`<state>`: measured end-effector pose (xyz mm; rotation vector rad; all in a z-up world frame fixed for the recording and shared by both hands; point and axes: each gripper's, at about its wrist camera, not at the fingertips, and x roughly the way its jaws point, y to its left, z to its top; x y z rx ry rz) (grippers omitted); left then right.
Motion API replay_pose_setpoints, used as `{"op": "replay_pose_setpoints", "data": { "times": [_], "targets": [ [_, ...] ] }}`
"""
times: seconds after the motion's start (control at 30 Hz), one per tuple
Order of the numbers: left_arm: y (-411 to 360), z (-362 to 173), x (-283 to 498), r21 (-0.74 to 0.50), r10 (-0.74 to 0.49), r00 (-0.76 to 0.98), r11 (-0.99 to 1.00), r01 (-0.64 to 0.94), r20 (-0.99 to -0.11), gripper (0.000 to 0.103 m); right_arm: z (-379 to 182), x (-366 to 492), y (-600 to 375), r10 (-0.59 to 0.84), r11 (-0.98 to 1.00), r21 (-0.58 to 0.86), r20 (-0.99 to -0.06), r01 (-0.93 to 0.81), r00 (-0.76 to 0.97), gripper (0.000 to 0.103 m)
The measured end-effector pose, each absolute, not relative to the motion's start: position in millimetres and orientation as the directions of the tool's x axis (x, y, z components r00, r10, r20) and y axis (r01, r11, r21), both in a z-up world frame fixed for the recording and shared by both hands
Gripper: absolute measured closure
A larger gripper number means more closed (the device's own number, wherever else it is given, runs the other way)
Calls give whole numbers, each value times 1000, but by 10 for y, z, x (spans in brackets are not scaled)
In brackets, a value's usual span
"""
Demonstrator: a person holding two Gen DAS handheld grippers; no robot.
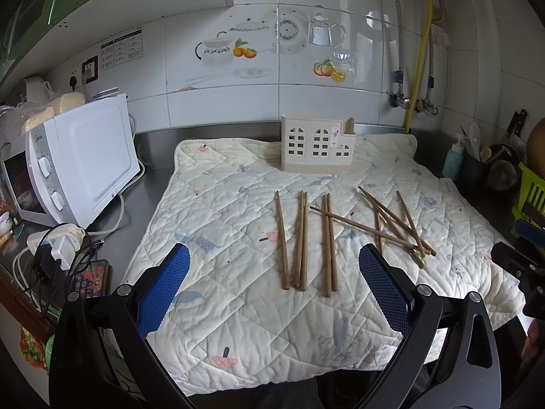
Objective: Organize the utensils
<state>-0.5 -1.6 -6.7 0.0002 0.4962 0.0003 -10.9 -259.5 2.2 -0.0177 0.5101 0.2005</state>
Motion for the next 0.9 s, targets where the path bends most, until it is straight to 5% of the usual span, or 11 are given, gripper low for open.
{"op": "replay_pose_setpoints", "data": {
  "times": [0.9],
  "targets": [
    [8,-103,44,6,15,880,1000,-14,-475,5,-158,-45,-2645,213,972,23,-505,-234,836,7]
  ]
}}
